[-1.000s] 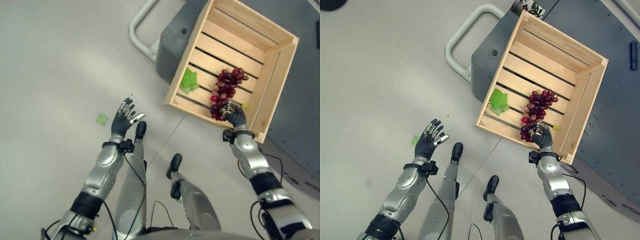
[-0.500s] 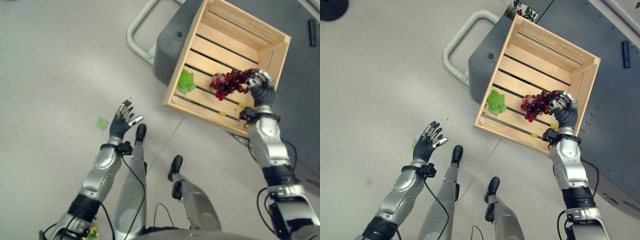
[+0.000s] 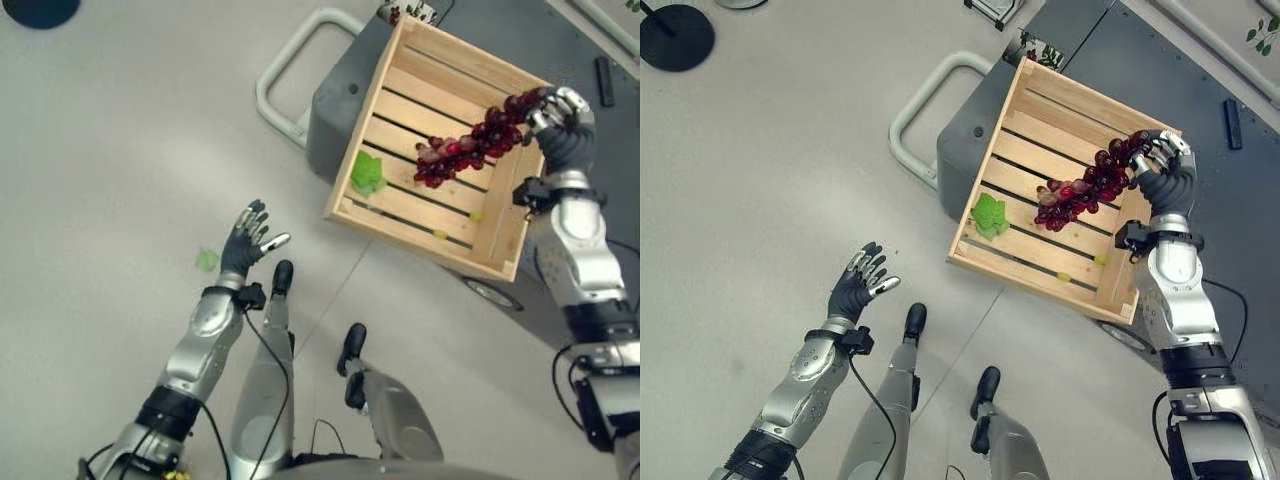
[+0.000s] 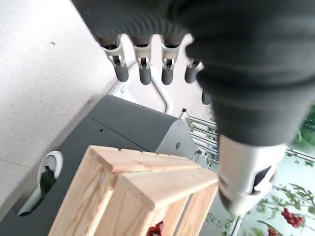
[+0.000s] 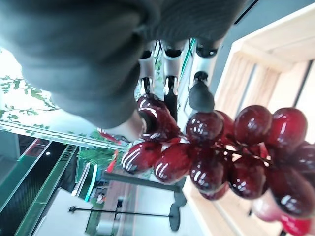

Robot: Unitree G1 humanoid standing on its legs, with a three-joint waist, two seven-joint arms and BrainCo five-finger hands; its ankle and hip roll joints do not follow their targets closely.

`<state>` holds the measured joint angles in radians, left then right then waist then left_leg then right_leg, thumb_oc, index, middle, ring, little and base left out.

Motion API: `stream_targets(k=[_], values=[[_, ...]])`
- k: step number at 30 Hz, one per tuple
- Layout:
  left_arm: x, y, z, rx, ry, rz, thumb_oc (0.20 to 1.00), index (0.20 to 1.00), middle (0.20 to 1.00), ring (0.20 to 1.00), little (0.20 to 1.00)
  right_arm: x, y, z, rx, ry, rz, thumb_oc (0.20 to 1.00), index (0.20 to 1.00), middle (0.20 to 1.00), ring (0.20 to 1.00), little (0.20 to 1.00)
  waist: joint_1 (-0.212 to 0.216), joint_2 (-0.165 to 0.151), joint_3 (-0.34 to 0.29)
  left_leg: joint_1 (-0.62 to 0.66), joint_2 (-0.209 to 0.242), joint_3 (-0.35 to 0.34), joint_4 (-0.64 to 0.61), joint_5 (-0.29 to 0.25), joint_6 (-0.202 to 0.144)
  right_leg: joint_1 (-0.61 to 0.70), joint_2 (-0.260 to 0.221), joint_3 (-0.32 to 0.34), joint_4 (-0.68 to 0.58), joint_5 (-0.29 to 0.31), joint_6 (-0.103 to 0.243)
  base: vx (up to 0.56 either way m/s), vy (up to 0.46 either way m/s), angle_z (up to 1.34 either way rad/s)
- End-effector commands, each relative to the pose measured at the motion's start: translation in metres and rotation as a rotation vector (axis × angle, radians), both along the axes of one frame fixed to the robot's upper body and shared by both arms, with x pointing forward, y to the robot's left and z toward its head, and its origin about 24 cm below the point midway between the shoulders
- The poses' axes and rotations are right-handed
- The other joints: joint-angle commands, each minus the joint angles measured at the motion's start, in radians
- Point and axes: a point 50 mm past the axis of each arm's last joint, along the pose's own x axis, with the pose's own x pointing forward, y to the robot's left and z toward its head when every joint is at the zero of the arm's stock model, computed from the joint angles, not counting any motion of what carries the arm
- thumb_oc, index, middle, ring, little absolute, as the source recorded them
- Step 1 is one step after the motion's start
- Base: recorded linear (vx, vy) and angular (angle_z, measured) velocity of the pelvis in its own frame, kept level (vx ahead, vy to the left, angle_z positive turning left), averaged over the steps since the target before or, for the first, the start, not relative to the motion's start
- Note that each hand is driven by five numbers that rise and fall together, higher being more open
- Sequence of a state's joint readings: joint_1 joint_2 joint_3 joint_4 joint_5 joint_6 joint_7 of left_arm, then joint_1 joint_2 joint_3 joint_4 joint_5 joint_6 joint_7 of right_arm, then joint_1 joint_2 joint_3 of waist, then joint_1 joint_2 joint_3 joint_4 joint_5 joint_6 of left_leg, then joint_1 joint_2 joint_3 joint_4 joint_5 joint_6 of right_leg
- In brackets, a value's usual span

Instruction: Pick up the fruits from the basket on one side to the basket on the other side

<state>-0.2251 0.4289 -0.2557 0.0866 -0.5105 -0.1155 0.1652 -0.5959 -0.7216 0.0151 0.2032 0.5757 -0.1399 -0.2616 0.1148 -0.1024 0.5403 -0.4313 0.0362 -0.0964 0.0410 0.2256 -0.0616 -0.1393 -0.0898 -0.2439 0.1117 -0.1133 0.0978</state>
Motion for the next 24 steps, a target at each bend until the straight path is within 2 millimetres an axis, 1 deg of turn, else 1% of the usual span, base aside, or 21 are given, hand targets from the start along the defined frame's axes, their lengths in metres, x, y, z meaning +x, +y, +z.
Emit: stream_targets(k=[1, 2, 3, 4, 5, 6, 7, 9, 10, 11, 12, 13, 14, 15, 16, 17, 18, 20, 24], values=[[0.002, -0.007, 0.025, 0.069, -0.137, -0.036, 1.000, 1.000, 1.000, 1.000, 1.000, -0.012, 0.002, 0.064, -0.083, -0.203, 0.043, 0.200, 0.200, 0.200, 0.200, 0.200, -0.038, -0.005, -0.028, 0.058, 0.046, 0.024, 0.095, -0.174, -0.065, -0.015, -0.076, 0.022, 0.045, -0.055, 0.033, 0.00, 0.000, 0.00], [0.006, -0.010, 0.039, 0.095, -0.196, -0.050, 1.000, 1.000, 1.000, 1.000, 1.000, -0.012, 0.007, 0.070, -0.130, -0.195, 0.068, 0.200, 0.200, 0.200, 0.200, 0.200, -0.041, -0.008, -0.041, 0.067, 0.048, 0.025, 0.092, -0.173, -0.066, -0.011, -0.076, 0.023, 0.047, -0.055, 0.033, -0.01, -0.005, -0.06], [0.006, -0.010, 0.039, 0.094, -0.197, -0.050, 1.000, 1.000, 1.000, 1.000, 1.000, -0.011, 0.007, 0.071, -0.131, -0.195, 0.069, 0.200, 0.200, 0.200, 0.200, 0.200, -0.042, -0.008, -0.040, 0.067, 0.048, 0.025, 0.091, -0.172, -0.066, -0.011, -0.076, 0.023, 0.046, -0.055, 0.033, -0.01, -0.007, -0.08], [0.007, -0.012, 0.046, 0.101, -0.223, -0.054, 1.000, 1.000, 1.000, 1.000, 1.000, -0.011, 0.009, 0.073, -0.149, -0.193, 0.082, 0.200, 0.200, 0.200, 0.200, 0.200, -0.044, -0.010, -0.047, 0.069, 0.049, 0.026, 0.091, -0.172, -0.067, -0.010, -0.076, 0.023, 0.047, -0.054, 0.034, 0.00, 0.001, -0.06], [0.011, -0.018, 0.061, 0.111, -0.281, -0.073, 1.000, 1.000, 1.000, 1.000, 1.000, -0.012, 0.017, 0.079, -0.181, -0.202, 0.114, 0.200, 0.200, 0.200, 0.200, 0.200, -0.052, -0.011, -0.060, 0.075, 0.052, 0.029, 0.087, -0.171, -0.068, -0.008, -0.077, 0.026, 0.049, -0.054, 0.035, 0.00, 0.001, -0.04], [0.011, -0.018, 0.061, 0.111, -0.281, -0.073, 1.000, 1.000, 1.000, 1.000, 1.000, -0.012, 0.017, 0.079, -0.181, -0.202, 0.114, 0.200, 0.200, 0.200, 0.200, 0.200, -0.052, -0.011, -0.059, 0.076, 0.052, 0.029, 0.087, -0.171, -0.068, -0.008, -0.078, 0.026, 0.049, -0.054, 0.035, 0.00, 0.000, 0.00], [0.013, -0.021, 0.069, 0.116, -0.310, -0.081, 1.000, 1.000, 1.000, 1.000, 1.000, -0.012, 0.021, 0.081, -0.192, -0.204, 0.137, 0.200, 0.200, 0.200, 0.200, 0.200, -0.054, -0.012, -0.065, 0.079, 0.052, 0.030, 0.086, -0.171, -0.068, -0.007, -0.077, 0.027, 0.052, -0.055, 0.034, -0.01, -0.004, -0.05], [0.017, -0.029, 0.089, 0.145, -0.386, -0.103, 1.000, 1.000, 1.000, 1.000, 1.000, -0.012, 0.032, 0.085, -0.225, -0.207, 0.177, 0.200, 0.200, 0.200, 0.200, 0.200, -0.058, -0.015, -0.079, 0.090, 0.054, 0.034, 0.086, -0.177, -0.071, 0.000, -0.078, 0.031, 0.058, -0.064, 0.033, 0.00, -0.007, -0.05], [0.018, -0.032, 0.095, 0.150, -0.409, -0.110, 1.000, 1.000, 1.000, 1.000, 1.000, -0.011, 0.036, 0.087, -0.238, -0.208, 0.193, 0.200, 0.200, 0.200, 0.200, 0.200, -0.061, -0.013, -0.087, 0.090, 0.055, 0.034, 0.082, -0.169, -0.071, -0.001, -0.076, 0.030, 0.054, -0.056, 0.033, -0.01, -0.012, -0.05], [0.021, -0.041, 0.111, 0.161, -0.465, -0.127, 1.000, 1.000, 1.000, 1.000, 1.000, -0.010, 0.046, 0.091, -0.264, -0.211, 0.225, 0.200, 0.200, 0.200, 0.200, 0.200, -0.067, -0.013, -0.103, 0.097, 0.058, 0.037, 0.079, -0.167, -0.073, 0.004, -0.074, 0.031, 0.054, -0.055, 0.033, -0.02, -0.002, -0.06], [0.022, -0.041, 0.112, 0.160, -0.466, -0.127, 1.000, 1.000, 1.000, 1.000, 1.000, -0.010, 0.046, 0.092, -0.265, -0.212, 0.225, 0.200, 0.200, 0.200, 0.200, 0.200, -0.067, -0.012, -0.101, 0.098, 0.058, 0.037, 0.079, -0.167, -0.073, 0.005, -0.074, 0.031, 0.054, -0.055, 0.033, -0.01, -0.014, -0.05], [0.025, -0.050, 0.124, 0.185, -0.509, -0.151, 1.000, 1.000, 1.000, 1.000, 1.000, -0.009, 0.054, 0.095, -0.284, -0.208, 0.254, 0.200, 0.200, 0.200, 0.200, 0.200, -0.072, -0.011, -0.116, 0.105, 0.062, 0.040, 0.079, -0.166, -0.075, 0.012, -0.072, 0.032, 0.052, -0.055, 0.034, 0.00, 0.000, 0.00], [0.025, -0.050, 0.124, 0.185, -0.510, -0.150, 1.000, 1.000, 1.000, 1.000, 1.000, -0.008, 0.054, 0.095, -0.285, -0.209, 0.254, 0.200, 0.200, 0.200, 0.200, 0.200, -0.072, -0.011, -0.114, 0.105, 0.062, 0.040, 0.078, -0.166, -0.075, 0.012, -0.072, 0.032, 0.052, -0.055, 0.034, -0.01, -0.001, -0.05], [0.028, -0.058, 0.133, 0.198, -0.534, -0.171, 1.000, 1.000, 1.000, 1.000, 1.000, -0.007, 0.064, 0.097, -0.304, -0.207, 0.288, 0.200, 0.200, 0.200, 0.200, 0.200, -0.076, -0.009, -0.130, 0.113, 0.065, 0.041, 0.077, -0.165, -0.077, 0.016, -0.070, 0.033, 0.053, -0.053, 0.033, -0.01, 0.002, -0.08], [0.028, -0.058, 0.133, 0.197, -0.535, -0.170, 1.000, 1.000, 1.000, 1.000, 1.000, -0.007, 0.065, 0.098, -0.306, -0.209, 0.288, 0.200, 0.200, 0.200, 0.200, 0.200, -0.077, -0.008, -0.128, 0.114, 0.065, 0.042, 0.076, -0.165, -0.077, 0.017, -0.070, 0.034, 0.052, -0.053, 0.033, -0.02, 0.006, -0.09], [0.030, -0.067, 0.137, 0.206, -0.539, -0.196, 1.000, 1.000, 1.000, 1.000, 1.000, -0.004, 0.075, 0.098, -0.327, -0.194, 0.319, 0.200, 0.200, 0.200, 0.200, 0.200, -0.080, -0.007, -0.145, 0.120, 0.067, 0.043, 0.077, -0.165, -0.079, 0.021, -0.069, 0.037, 0.051, -0.052, 0.033, -0.01, 0.003, -0.09], [0.031, -0.067, 0.137, 0.204, -0.541, -0.194, 1.000, 1.000, 1.000, 1.000, 1.000, -0.003, 0.075, 0.099, -0.330, -0.196, 0.319, 0.200, 0.200, 0.200, 0.200, 0.200, -0.081, -0.005, -0.142, 0.120, 0.067, 0.044, 0.077, -0.165, -0.079, 0.022, -0.069, 0.037, 0.050, -0.051, 0.033, -0.01, 0.004, -0.07], [0.034, -0.076, 0.139, 0.215, -0.536, -0.223, 1.000, 1.000, 1.000, 1.000, 1.000, 0.000, 0.089, 0.100, -0.363, -0.186, 0.355, 0.200, 0.200, 0.200, 0.200, 0.200, -0.083, -0.004, -0.156, 0.126, 0.070, 0.045, 0.076, -0.164, -0.081, 0.029, -0.066, 0.040, 0.046, -0.050, 0.032, -0.01, -0.007, -0.07], [0.041, -0.092, 0.135, 0.254, -0.503, -0.270, 1.000, 1.000, 1.000, 1.000, 1.000, 0.010, 0.111, 0.092, -0.399, -0.136, 0.406, 0.200, 0.200, 0.200, 0.200, 0.200, -0.091, -0.001, -0.183, 0.140, 0.076, 0.048, 0.077, -0.165, -0.084, 0.043, -0.063, 0.042, 0.040, -0.047, 0.031, 0.00, -0.005, -0.02]])
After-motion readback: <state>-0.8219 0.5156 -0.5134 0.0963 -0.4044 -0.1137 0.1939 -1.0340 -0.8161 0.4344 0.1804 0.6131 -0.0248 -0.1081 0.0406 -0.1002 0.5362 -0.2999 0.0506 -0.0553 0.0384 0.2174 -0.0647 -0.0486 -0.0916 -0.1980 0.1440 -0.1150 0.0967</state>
